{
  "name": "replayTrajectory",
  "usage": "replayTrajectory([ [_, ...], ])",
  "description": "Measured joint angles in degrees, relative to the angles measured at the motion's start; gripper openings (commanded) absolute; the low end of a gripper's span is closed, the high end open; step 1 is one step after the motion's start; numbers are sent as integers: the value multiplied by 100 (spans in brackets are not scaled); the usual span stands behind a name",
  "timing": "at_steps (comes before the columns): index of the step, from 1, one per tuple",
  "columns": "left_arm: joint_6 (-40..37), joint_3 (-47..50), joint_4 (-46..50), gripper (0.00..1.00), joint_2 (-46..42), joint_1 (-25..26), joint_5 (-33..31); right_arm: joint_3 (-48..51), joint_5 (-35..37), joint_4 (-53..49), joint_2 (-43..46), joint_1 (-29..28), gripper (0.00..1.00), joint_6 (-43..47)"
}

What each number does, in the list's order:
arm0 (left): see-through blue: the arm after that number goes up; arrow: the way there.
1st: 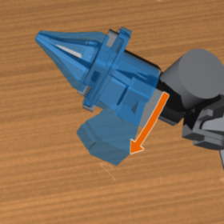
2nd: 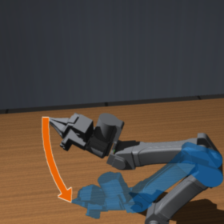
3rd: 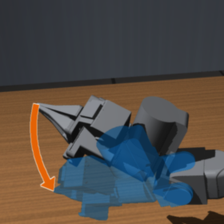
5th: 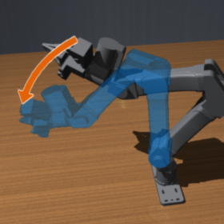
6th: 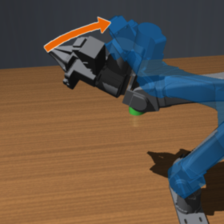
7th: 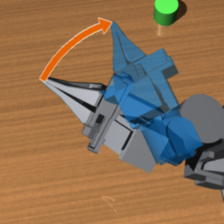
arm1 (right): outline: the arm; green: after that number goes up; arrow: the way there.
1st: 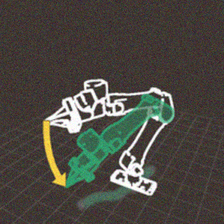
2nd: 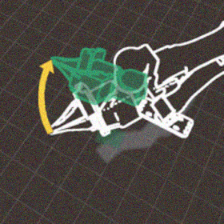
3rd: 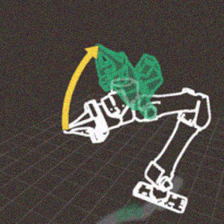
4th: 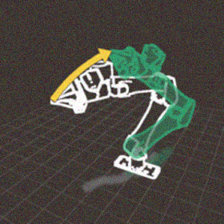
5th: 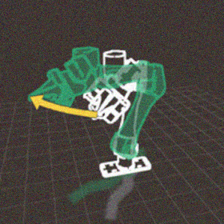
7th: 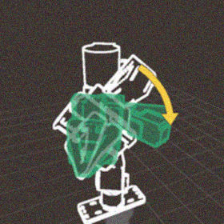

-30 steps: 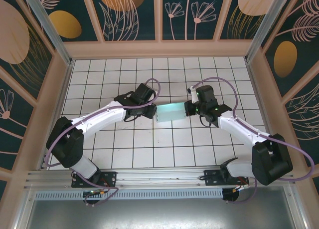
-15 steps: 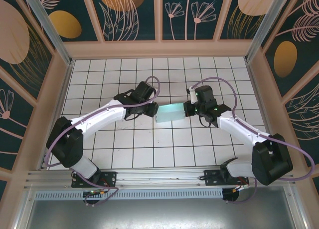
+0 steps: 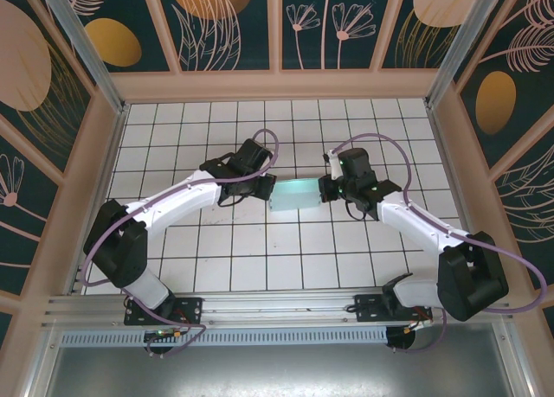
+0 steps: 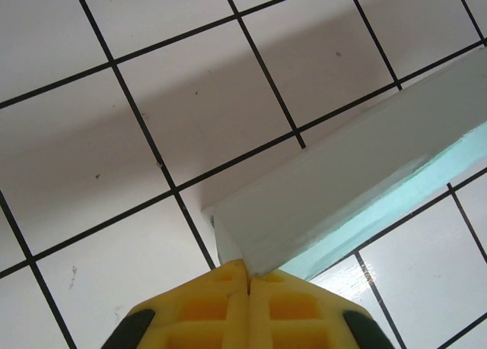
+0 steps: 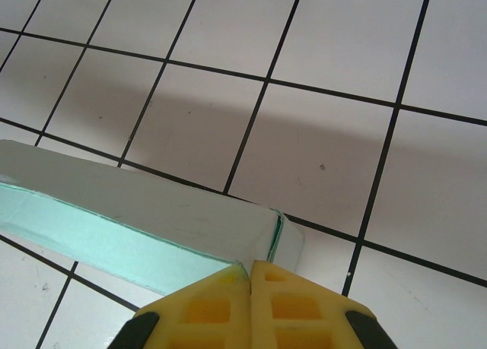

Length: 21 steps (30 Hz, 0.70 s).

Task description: Fold the paper box

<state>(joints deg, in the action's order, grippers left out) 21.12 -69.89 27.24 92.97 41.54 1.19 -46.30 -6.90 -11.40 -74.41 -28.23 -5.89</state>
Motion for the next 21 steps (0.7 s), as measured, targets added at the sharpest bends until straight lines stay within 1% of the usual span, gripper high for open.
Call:
replayTrajectory([
  [8,767,-22,-42,0,31,-2,146,-4,98,-17,0,-9,0,26],
  [12,1025,-87,-35,0,68,-28,238,-4,223,-17,0,-31,0,114],
  [21,1580,-129,-79,0,96,-258,708,-4,400,-17,0,-116,0,173],
])
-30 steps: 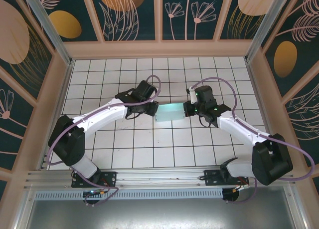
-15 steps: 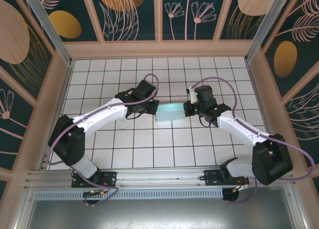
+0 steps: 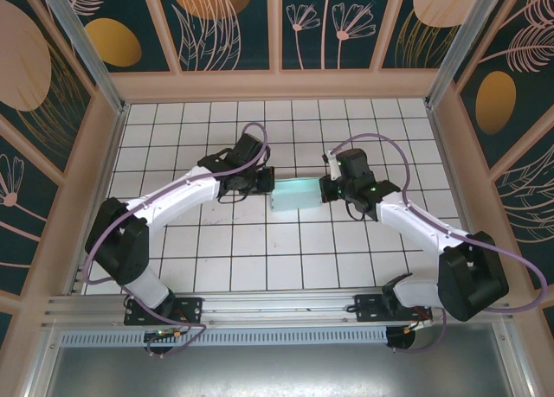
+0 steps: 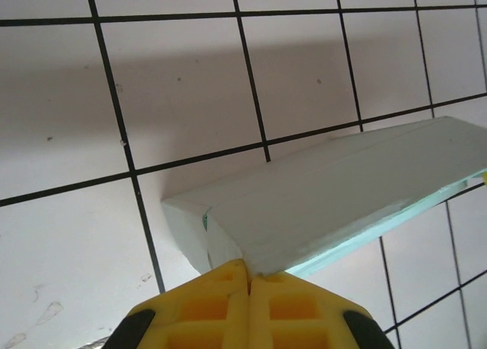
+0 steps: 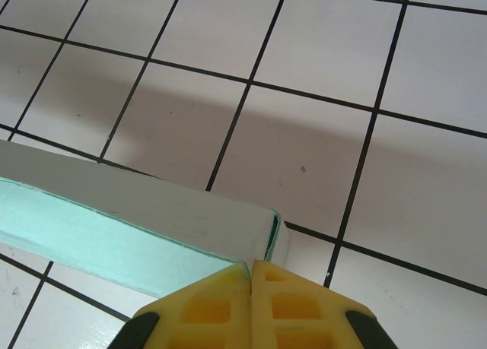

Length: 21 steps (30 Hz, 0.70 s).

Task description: Fold the paper box

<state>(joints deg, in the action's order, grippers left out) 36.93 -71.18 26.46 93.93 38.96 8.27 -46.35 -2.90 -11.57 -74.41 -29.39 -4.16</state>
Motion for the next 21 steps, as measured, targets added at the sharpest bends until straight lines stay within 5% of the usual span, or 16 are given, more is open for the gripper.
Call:
replayTrajectory([
  [21,1322,640,-1311,0,-35,-442,1215,-13,343,28,-61,-48,0,94],
])
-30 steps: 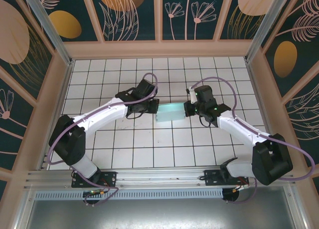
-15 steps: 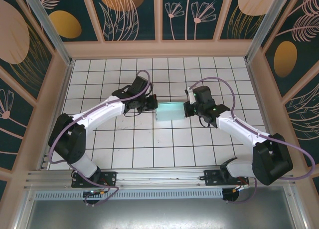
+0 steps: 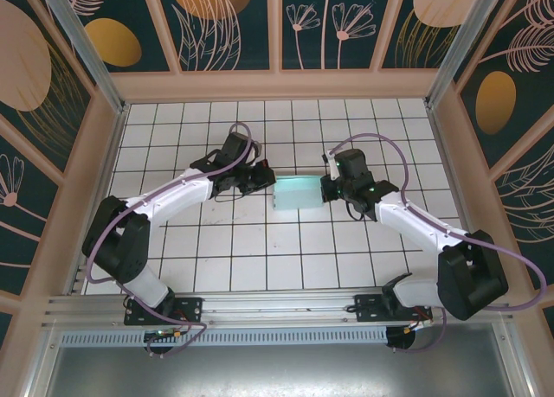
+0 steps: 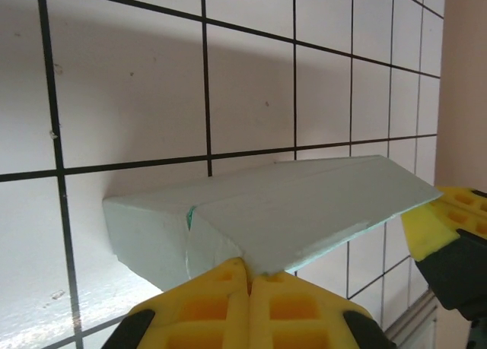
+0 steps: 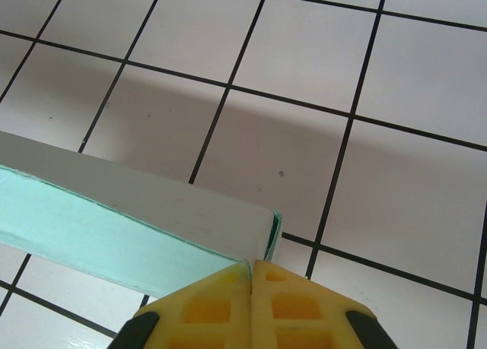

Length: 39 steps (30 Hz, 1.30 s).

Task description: Fold the paper box

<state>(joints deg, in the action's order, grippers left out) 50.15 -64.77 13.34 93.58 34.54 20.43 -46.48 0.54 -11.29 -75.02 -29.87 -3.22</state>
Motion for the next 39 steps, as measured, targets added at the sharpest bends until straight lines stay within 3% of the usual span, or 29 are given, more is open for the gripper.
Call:
replayTrajectory([
  [13,505,136,-343,0,0,-118,509,-9,164,68,-59,4,0,96],
  [19,234,66,-98,0,2,-116,411,-9,133,83,-57,2,0,103],
  [26,-417,-44,164,11,11,-83,15,-24,-26,59,-39,-20,0,-13],
  [31,-664,-48,192,29,11,-68,-190,-107,-55,-129,-39,-72,0,-229],
  [39,-855,68,186,40,-293,-46,-490,-201,-11,-308,-39,-315,0,-476],
])
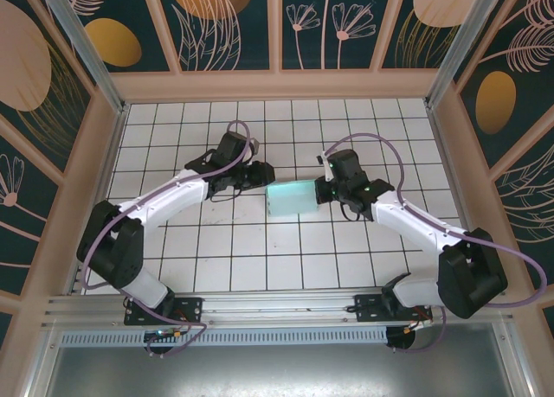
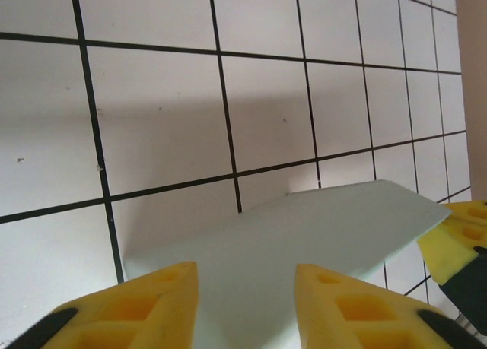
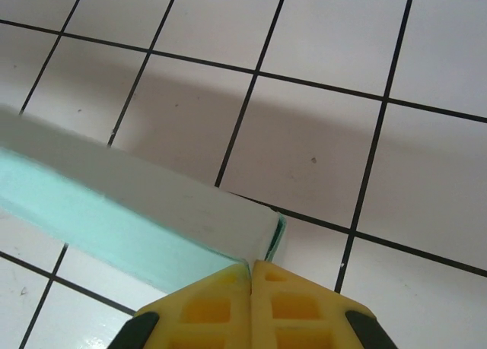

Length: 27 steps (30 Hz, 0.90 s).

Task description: Fold the paper box

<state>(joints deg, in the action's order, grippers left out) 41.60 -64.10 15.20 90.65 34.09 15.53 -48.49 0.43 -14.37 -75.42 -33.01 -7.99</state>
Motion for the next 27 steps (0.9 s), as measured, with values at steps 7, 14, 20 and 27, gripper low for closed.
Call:
replayTrajectory([
  [7,-225,229,4,49,-74,44,-219,-92,35,-153,-7,-9,0,-50],
  [14,-535,658,-140,71,-691,70,-459,-369,162,-450,-173,-9,0,-291],
  [20,-745,1115,-595,69,-1303,81,-566,-706,262,-774,-404,-9,0,-459],
  [27,-1062,1390,-748,57,-1338,131,-612,-850,299,-994,-470,-9,0,-527],
])
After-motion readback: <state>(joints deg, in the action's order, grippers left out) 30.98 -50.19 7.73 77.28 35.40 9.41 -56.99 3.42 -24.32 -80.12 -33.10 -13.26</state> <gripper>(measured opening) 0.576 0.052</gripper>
